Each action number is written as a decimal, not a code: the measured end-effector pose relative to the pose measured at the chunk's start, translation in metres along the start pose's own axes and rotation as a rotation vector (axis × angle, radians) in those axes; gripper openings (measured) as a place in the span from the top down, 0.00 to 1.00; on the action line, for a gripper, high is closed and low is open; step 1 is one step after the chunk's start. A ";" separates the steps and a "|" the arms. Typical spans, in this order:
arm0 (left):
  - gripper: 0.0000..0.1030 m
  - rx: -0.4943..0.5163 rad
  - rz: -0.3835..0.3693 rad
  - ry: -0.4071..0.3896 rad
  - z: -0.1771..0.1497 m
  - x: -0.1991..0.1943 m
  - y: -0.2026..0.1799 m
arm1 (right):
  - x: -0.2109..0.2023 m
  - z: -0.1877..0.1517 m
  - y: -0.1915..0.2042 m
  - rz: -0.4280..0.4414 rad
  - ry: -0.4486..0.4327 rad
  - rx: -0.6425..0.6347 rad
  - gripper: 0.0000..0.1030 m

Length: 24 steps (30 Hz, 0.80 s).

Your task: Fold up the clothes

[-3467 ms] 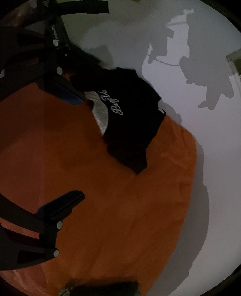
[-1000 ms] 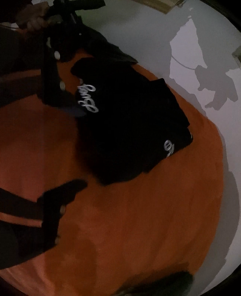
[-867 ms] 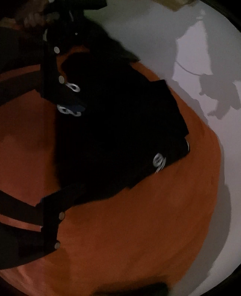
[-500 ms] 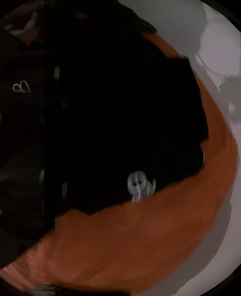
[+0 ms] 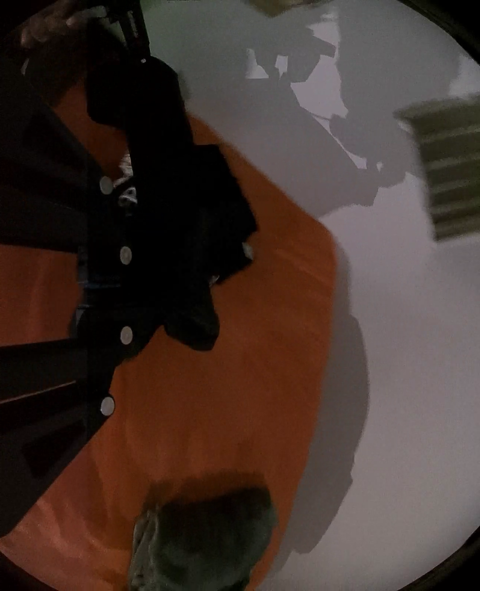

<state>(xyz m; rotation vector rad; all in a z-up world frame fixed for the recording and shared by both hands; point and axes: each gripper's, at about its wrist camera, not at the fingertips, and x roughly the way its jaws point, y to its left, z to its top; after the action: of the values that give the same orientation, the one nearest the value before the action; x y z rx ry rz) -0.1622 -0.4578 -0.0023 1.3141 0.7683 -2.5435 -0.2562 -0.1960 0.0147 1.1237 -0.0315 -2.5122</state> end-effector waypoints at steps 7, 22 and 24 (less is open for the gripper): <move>0.91 0.124 -0.058 -0.072 0.004 -0.094 -0.121 | -0.153 0.046 -0.068 0.003 -0.143 0.084 0.97; 0.91 0.260 -0.139 0.129 -0.156 -0.110 -0.282 | -0.318 -0.083 -0.234 -0.102 0.003 0.239 0.97; 0.91 0.291 -0.149 0.167 -0.170 -0.088 -0.295 | -0.306 -0.108 -0.258 -0.120 0.049 0.285 0.97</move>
<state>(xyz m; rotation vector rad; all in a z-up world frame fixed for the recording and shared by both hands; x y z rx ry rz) -0.1014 -0.1251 0.0949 1.6315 0.5563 -2.7725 -0.0801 0.1660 0.1148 1.3321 -0.3275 -2.6447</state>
